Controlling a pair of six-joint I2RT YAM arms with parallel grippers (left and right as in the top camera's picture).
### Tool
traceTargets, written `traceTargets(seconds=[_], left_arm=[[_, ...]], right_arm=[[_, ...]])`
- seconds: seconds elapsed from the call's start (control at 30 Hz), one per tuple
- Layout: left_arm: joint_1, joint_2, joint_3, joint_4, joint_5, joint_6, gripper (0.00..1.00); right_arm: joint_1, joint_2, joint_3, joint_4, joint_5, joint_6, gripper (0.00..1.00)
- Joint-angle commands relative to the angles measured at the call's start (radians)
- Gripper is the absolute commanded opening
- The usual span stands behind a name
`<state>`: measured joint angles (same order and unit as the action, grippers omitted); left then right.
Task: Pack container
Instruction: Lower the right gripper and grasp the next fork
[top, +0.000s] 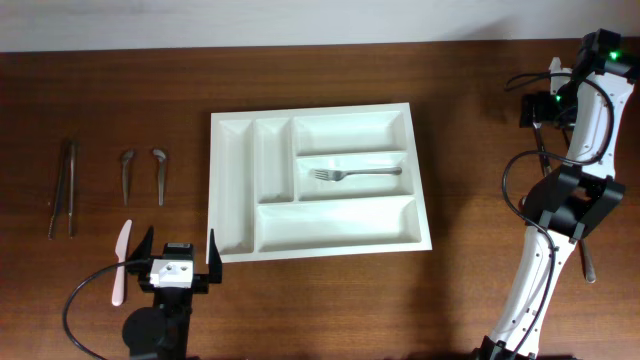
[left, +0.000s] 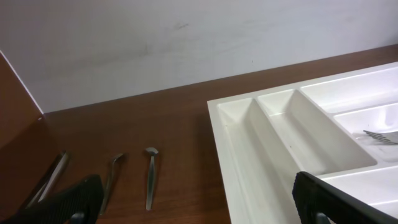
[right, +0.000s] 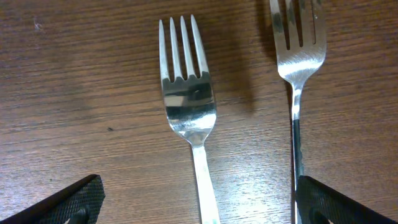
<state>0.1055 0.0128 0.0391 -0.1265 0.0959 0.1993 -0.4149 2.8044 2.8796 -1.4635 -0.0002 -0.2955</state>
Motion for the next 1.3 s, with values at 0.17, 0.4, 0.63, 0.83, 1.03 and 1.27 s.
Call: traceTargets(seconds=[0.17,0.4,0.63,0.83,1.03,1.27], left_arm=[[0.004,-0.008,-0.006,0.0,-0.007,0.015,0.99],[0.004,-0.008,-0.006,0.0,-0.007,0.016,0.99],[0.004,-0.008,-0.006,0.0,-0.007,0.016,0.99],[0.004,-0.008,-0.006,0.0,-0.007,0.015,0.99],[0.004,-0.008,-0.006,0.0,-0.007,0.015,0.99],[0.004,-0.008,-0.006,0.0,-0.007,0.015,0.99]], right_arm=[[-0.007,0.03,-0.004,0.002,0.012,-0.006,0.99],[-0.005,0.036,-0.062,0.005,0.012,-0.014,0.99],[-0.005,0.036,-0.11,0.029,0.012,-0.018,0.99],[-0.005,0.036,-0.118,0.043,0.016,-0.026,0.99],[-0.005,0.036,-0.144,0.048,0.043,-0.044,0.89],[-0.005,0.036,-0.155,0.048,0.042,-0.044,0.67]])
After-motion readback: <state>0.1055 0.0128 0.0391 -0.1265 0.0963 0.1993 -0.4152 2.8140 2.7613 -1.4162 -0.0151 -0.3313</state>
